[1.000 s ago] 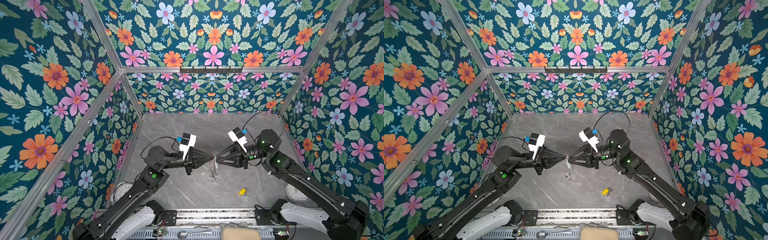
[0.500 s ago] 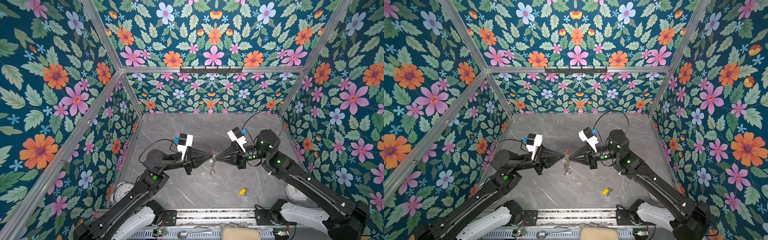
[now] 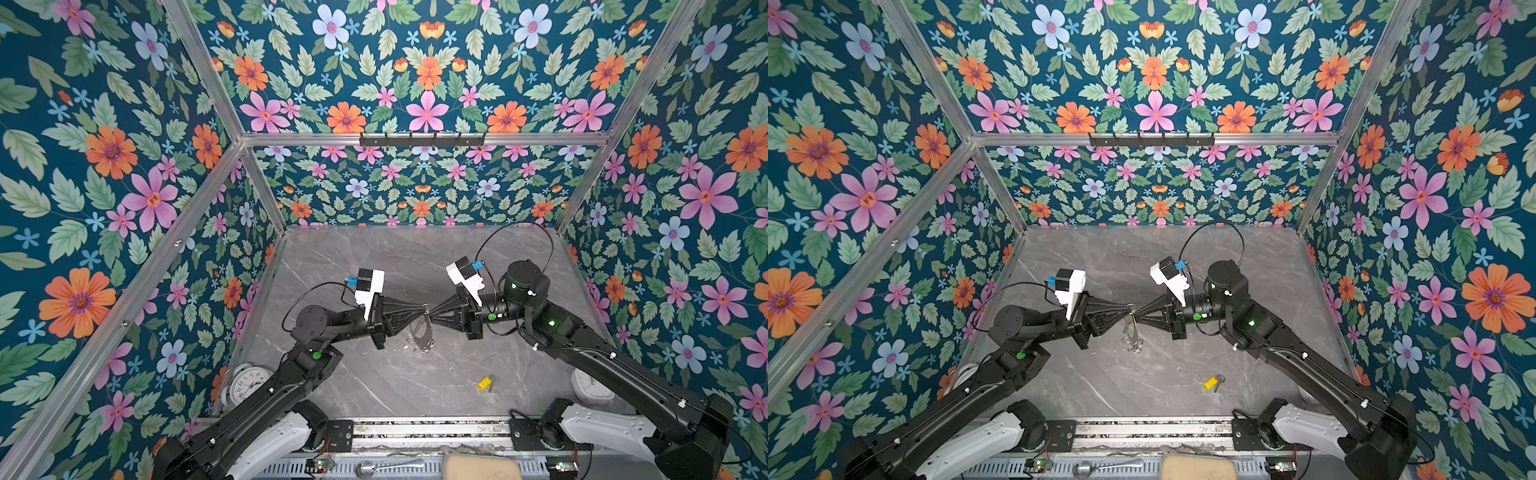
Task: Remove the keys from the keyring
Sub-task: 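Open the right gripper and draw it back from the hoop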
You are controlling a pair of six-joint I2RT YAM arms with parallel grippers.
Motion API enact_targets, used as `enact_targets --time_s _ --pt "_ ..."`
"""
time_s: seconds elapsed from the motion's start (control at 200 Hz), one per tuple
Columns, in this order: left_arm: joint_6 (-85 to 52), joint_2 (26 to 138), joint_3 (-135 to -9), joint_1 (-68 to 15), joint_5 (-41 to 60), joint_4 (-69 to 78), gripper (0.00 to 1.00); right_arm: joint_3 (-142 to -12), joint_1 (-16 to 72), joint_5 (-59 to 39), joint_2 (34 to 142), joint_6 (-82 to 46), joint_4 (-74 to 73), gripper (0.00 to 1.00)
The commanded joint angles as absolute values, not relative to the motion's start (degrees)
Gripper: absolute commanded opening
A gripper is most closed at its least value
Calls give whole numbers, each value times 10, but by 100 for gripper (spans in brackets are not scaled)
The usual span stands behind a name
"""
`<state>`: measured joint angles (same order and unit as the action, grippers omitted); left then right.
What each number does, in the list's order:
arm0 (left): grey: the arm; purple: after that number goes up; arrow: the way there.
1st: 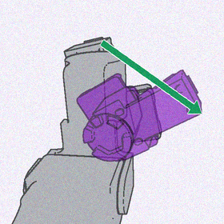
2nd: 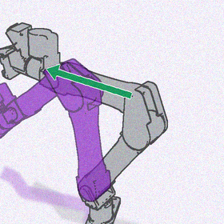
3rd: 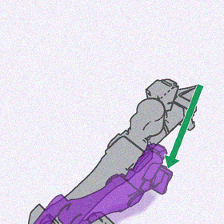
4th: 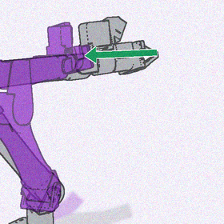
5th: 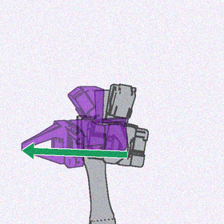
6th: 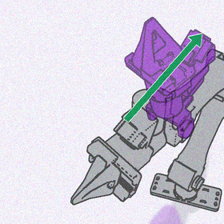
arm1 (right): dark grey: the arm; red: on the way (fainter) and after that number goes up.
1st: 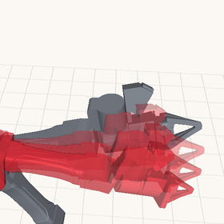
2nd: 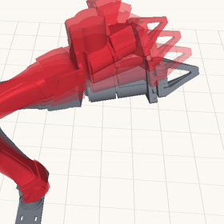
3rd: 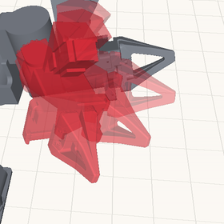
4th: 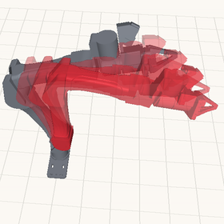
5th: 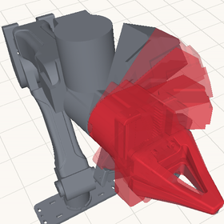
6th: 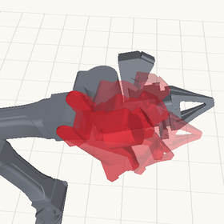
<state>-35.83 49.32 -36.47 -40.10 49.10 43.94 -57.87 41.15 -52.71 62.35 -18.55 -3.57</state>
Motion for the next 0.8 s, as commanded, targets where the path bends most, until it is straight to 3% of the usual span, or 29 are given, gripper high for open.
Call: enact_targets --time_s 0.0,0.075,0.205,0.435,0.71,0.795 --pt "-338 486 -373 -401 490 460 0 -597 412 -466 600 -139 50 19" --pt "-332 481 -371 -401 487 454 0 -607 412 -431 572 -110 90 41" --pt "-330 476 -365 -401 482 466 0 -614 411 -389 531 -111 79 53" --pt "-349 482 -350 -402 473 532 0 -607 420 -404 564 -214 -92 54" --pt "-354 488 -340 -402 462 554 0 -612 453 -433 604 -222 -125 54" --pt "-352 485 -336 -402 456 554 0 -618 457 -437 609 -219 -113 48"
